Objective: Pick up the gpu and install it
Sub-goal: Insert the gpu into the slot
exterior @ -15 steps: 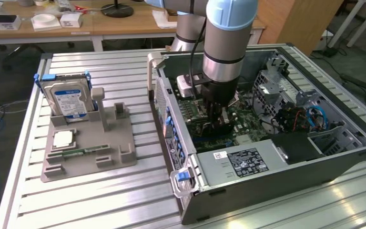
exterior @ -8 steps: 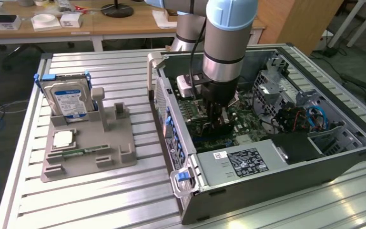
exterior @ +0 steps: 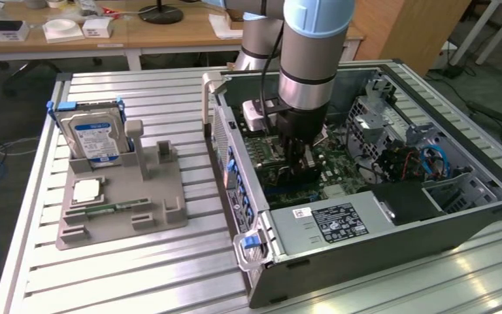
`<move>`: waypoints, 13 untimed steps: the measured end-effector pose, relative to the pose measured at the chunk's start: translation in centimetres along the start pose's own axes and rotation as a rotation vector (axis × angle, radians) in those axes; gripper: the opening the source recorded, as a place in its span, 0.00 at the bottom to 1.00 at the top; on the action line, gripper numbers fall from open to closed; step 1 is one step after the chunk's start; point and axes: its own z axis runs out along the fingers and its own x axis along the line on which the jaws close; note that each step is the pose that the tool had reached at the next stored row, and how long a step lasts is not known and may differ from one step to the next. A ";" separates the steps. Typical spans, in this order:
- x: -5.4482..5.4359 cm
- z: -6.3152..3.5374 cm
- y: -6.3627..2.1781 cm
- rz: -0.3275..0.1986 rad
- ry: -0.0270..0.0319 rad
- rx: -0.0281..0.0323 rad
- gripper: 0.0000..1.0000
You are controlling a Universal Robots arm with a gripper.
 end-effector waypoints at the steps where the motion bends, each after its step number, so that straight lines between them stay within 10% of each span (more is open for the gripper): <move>1: 0.0 0.01 0.00 0.000 -0.0003 0.0002 0.26; 13: 0.0 0.18 0.02 0.000 0.0000 0.0000 0.26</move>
